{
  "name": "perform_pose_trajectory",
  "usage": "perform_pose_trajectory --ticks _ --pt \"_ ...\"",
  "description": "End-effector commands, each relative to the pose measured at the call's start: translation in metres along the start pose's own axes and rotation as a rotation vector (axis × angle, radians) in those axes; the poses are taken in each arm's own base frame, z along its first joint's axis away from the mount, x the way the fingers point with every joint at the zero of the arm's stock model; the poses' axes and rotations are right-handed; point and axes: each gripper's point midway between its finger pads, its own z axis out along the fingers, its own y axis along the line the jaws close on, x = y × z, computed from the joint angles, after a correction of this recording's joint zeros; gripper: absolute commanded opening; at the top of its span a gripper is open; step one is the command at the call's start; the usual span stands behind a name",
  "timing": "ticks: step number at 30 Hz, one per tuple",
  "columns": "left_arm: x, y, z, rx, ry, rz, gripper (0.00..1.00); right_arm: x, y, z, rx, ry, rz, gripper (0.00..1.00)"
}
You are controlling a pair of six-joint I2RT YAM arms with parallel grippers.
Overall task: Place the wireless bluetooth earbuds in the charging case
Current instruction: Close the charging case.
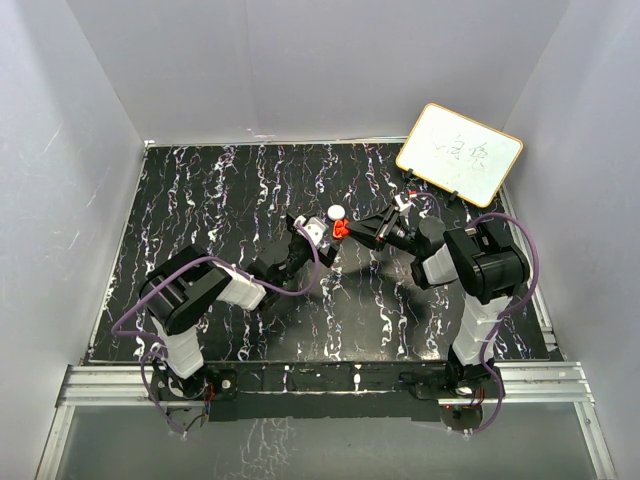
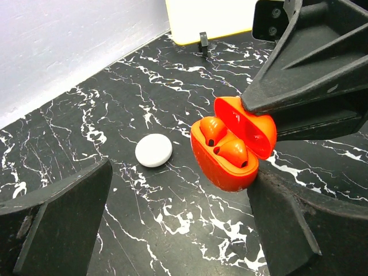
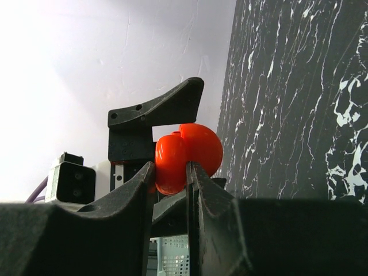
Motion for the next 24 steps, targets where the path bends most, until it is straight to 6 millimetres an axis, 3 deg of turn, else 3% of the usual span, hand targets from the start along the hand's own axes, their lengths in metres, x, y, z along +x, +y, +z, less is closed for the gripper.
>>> perform_pose_trajectory --ticks 1,15,24 --pt "-0.03 0.018 0.0 -0.076 -0.084 0.015 0.99 0.008 0.005 -0.003 -0.015 0.019 -0.04 0.0" --pt "-0.012 0.011 -0.004 -0.052 -0.064 -0.002 0.99 0.01 -0.011 -0.005 0.029 0.016 -0.023 0.0" --pt "-0.014 0.017 -0.017 -0.084 -0.063 -0.004 0.99 0.008 -0.016 -0.006 0.039 0.009 -0.011 0.0"
